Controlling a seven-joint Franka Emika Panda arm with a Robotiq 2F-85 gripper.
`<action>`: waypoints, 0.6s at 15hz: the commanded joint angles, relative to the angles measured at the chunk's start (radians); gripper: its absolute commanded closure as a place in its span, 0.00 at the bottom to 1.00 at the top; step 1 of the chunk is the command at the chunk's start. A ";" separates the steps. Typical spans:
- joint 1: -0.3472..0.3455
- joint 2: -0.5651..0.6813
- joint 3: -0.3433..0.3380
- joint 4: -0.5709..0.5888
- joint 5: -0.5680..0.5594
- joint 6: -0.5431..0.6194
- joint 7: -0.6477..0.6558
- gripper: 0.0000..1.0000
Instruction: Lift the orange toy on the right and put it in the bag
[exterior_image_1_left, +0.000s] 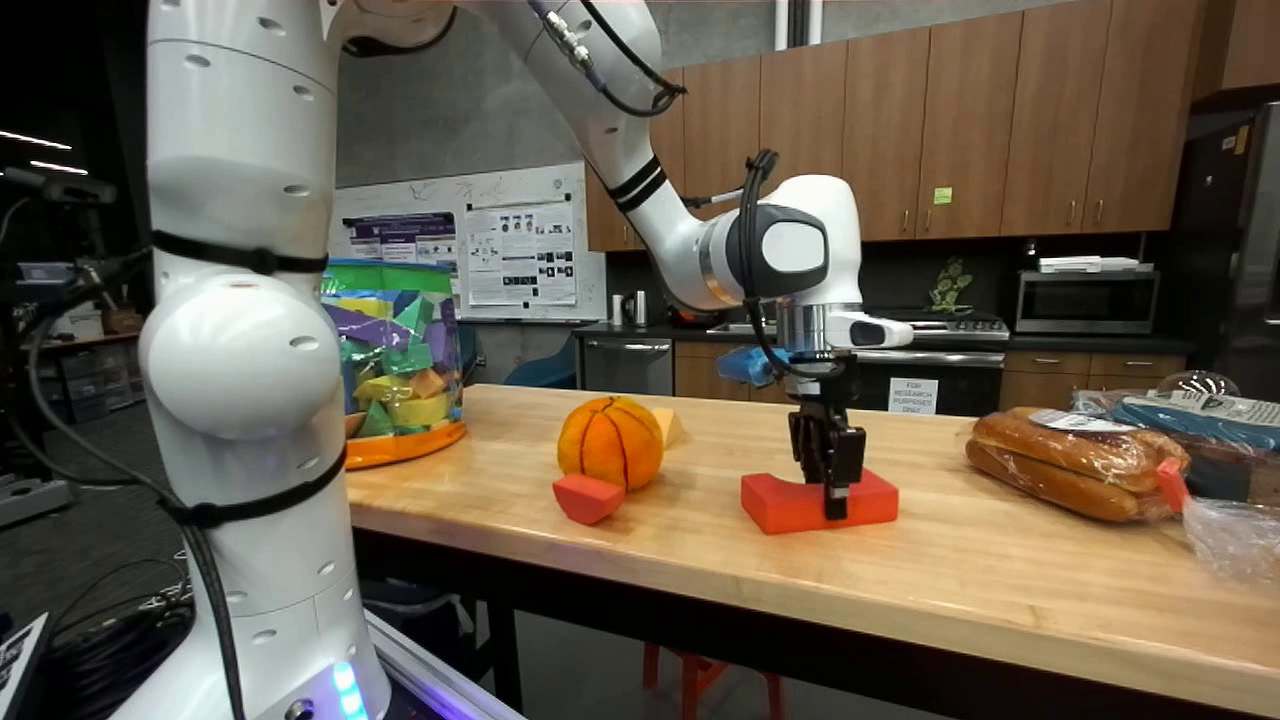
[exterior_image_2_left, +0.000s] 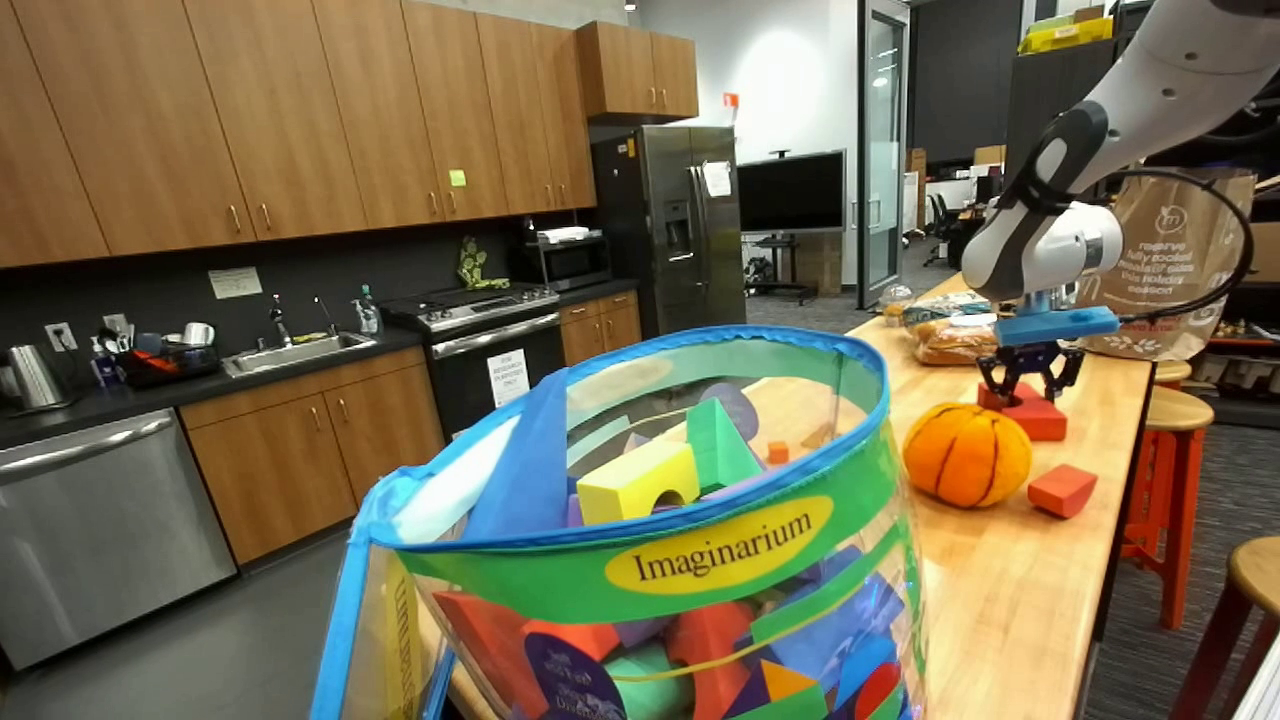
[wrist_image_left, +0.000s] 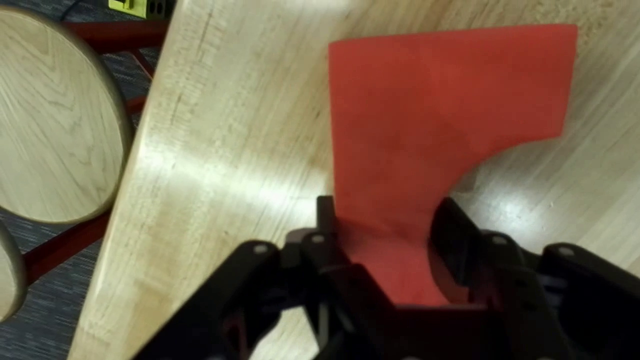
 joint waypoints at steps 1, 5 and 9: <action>0.007 0.012 -0.008 0.010 -0.018 -0.029 -0.002 0.78; 0.011 0.010 -0.007 0.046 -0.050 -0.140 -0.031 0.84; 0.012 -0.022 -0.009 0.095 -0.155 -0.254 -0.047 0.84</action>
